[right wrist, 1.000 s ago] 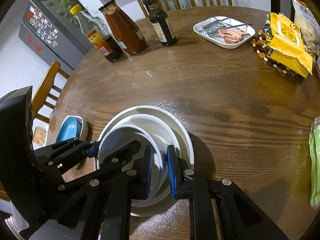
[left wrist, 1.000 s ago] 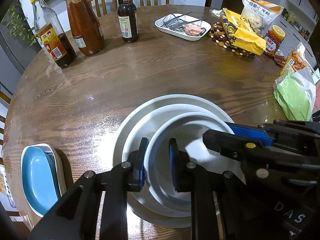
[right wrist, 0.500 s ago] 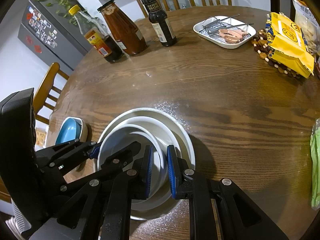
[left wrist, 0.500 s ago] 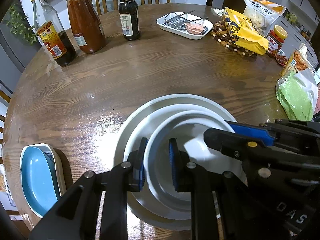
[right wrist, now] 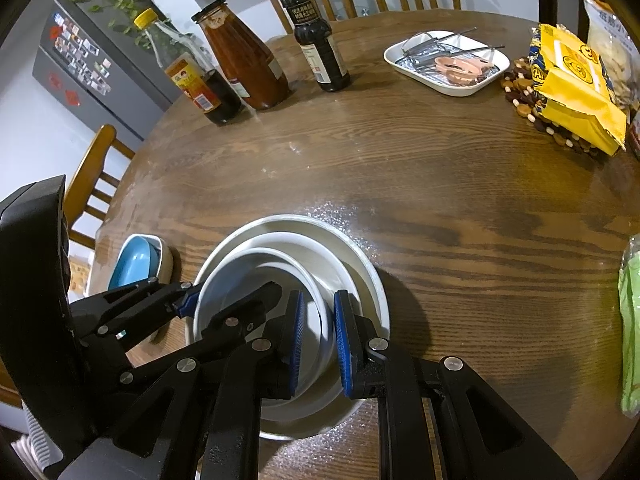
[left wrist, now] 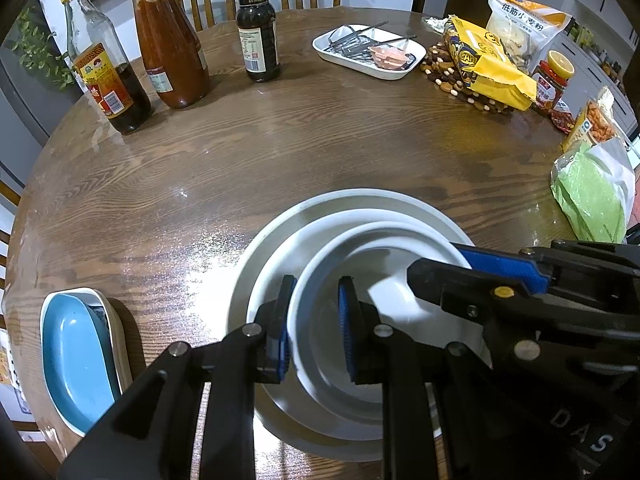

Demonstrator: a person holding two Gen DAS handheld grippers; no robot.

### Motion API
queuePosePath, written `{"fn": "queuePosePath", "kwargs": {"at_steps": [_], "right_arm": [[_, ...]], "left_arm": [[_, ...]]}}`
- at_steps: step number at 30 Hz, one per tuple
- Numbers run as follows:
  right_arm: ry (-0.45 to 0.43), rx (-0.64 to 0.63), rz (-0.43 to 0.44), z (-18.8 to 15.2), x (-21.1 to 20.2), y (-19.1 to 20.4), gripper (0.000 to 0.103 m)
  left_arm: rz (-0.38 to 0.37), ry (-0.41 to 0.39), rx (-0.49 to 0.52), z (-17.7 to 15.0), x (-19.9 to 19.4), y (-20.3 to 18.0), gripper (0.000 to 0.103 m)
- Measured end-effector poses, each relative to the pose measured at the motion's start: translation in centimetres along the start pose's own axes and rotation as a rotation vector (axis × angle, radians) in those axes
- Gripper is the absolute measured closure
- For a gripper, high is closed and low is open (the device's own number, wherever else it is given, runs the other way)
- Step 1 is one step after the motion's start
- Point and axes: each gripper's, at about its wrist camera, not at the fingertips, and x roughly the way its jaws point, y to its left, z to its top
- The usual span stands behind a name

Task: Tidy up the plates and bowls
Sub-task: 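Lower the white ramekin into the medium white bowl with both grippers, then open both grippers and release the ramekin inside the bowls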

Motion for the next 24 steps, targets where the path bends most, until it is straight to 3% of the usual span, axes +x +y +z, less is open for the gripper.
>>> {"fn": "queuePosePath", "kwargs": {"at_steps": [24], "right_arm": [[0.005,-0.014,-0.020,-0.67,-0.16,0.16,0.086]], "left_arm": [[0.016,0.004,-0.006,-0.45,0.09,-0.01,0.075]]}}
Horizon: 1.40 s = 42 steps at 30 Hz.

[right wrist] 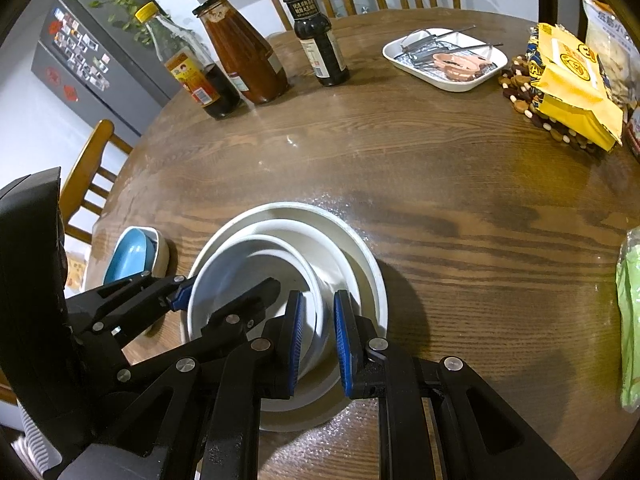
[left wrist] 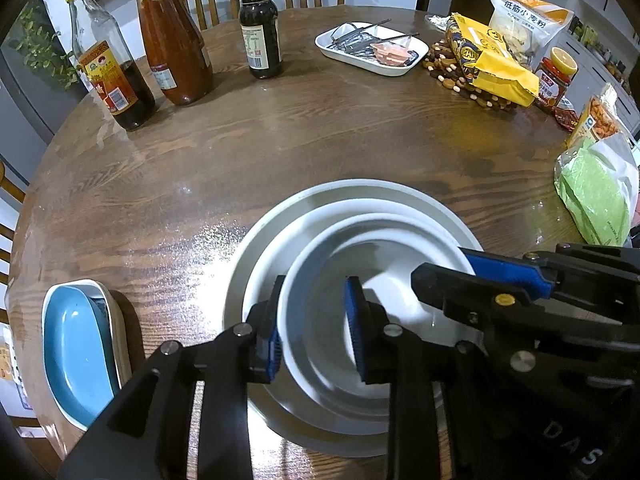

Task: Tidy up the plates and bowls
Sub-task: 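Open both grippers and release the ramekin inside the bowls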

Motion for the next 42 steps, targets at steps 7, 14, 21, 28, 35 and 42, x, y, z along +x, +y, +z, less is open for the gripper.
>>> {"fn": "queuePosePath", "kwargs": {"at_steps": [7,14,21,28,35,42], "right_arm": [[-0.012,-0.006,-0.002,-0.4,-0.4,0.0,0.086],[-0.017,-0.007,0.001,-0.5,-0.6,0.0,0.086],[-0.018,-0.008,0.005,-0.5,-0.6,-0.1,0.086],[-0.023,-0.003,0.010,-0.4,-0.7,-0.1,0.086],[-0.020,-0.008,0.006,-0.3,-0.8,-0.1,0.086],[-0.015,-0.013,0.003,-0.3,-0.8,0.0,0.085]], "left_arm": [[0.006,0.000,-0.008,-0.1,-0.1,-0.1,0.072],[0.008,-0.005,-0.013,-0.3,-0.4,-0.2,0.068],[0.011,-0.006,-0.019,-0.3,-0.5,-0.1,0.068],[0.024,-0.022,-0.012,-0.2,-1.0,-0.1,0.068],[0.028,-0.028,-0.004,-0.3,-1.2,0.0,0.068],[0.027,-0.032,-0.002,-0.4,-1.4,0.0,0.068]]}}
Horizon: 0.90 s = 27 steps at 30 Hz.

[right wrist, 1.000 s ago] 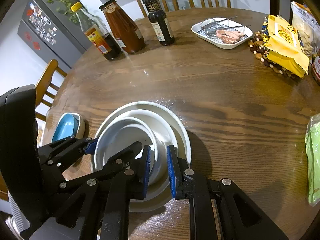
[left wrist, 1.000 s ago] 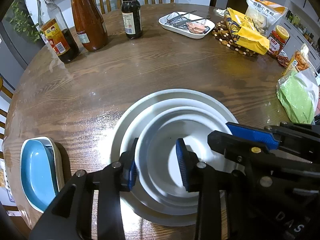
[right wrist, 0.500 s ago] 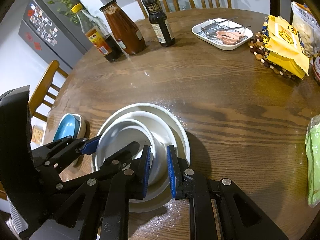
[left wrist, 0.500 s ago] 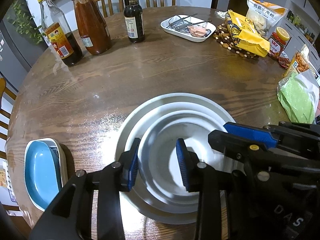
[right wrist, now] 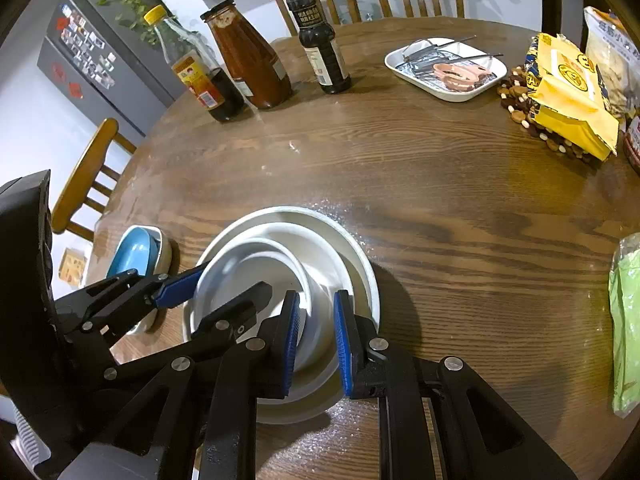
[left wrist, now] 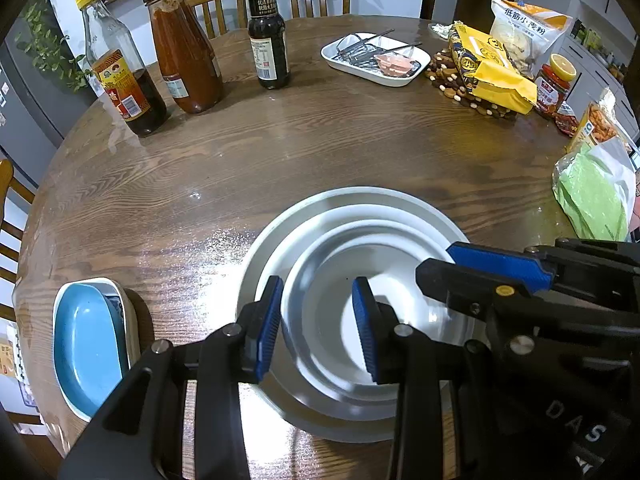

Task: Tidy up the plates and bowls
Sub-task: 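Open both grippers and release the ramekin inside the bowls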

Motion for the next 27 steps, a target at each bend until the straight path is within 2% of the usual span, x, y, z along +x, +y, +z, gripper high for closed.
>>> {"fn": "queuePosePath", "kwargs": {"at_steps": [12,18,27], "right_arm": [[-0.002,-0.003,-0.002,-0.03,-0.05,0.08,0.084],[-0.013,-0.004,-0.002,-0.20,-0.35,0.18,0.083],[-0.015,0.001,-0.007,-0.27,-0.52,0.08,0.083]], "left_arm": [[0.005,-0.013,-0.003,-0.09,-0.42,0.01,0.068],[0.024,-0.030,0.001,-0.11,-0.78,0.05,0.062],[0.026,-0.036,0.003,-0.14,-0.87,0.05,0.061]]}}
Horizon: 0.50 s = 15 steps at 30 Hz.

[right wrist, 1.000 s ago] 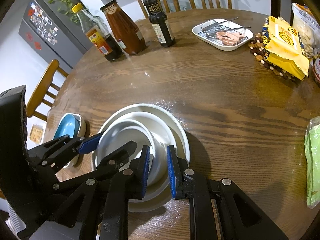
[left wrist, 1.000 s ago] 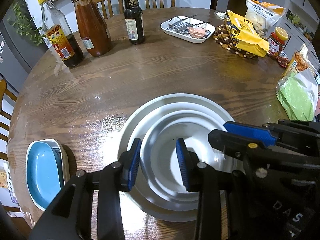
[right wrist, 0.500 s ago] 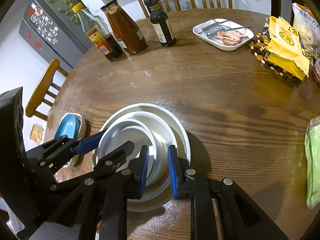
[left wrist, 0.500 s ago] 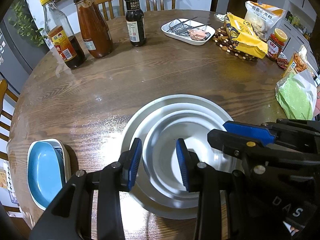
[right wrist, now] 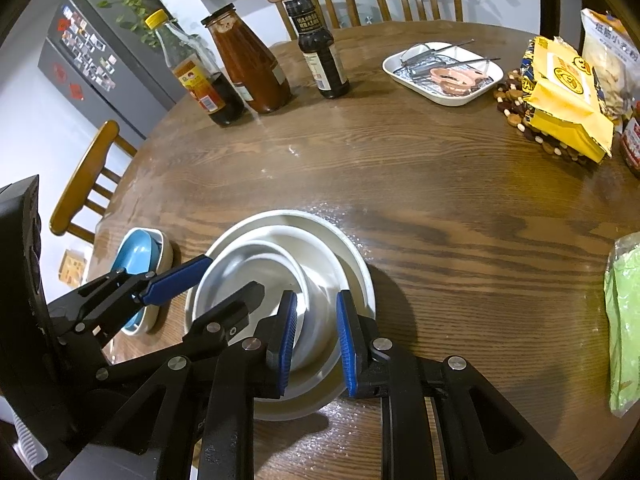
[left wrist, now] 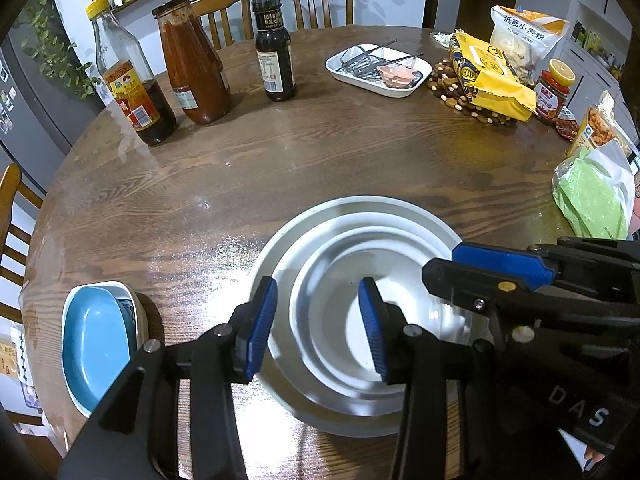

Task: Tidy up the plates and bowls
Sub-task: 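Open both grippers and release the ramekin inside the bowls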

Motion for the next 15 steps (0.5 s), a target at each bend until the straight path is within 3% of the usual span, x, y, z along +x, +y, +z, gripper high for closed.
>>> {"fn": "queuePosePath", "kwargs": {"at_steps": [10,15], "right_arm": [[0.000,0.005,-0.003,0.06,-0.06,-0.21,0.081],[-0.004,0.013,-0.007,0.08,-0.15,-0.31,0.073]], "left_arm": [[0.014,-0.012,0.005,0.08,-0.18,0.02,0.057],[0.016,-0.017,-0.001,0.11,-0.30,0.38,0.056]]}}
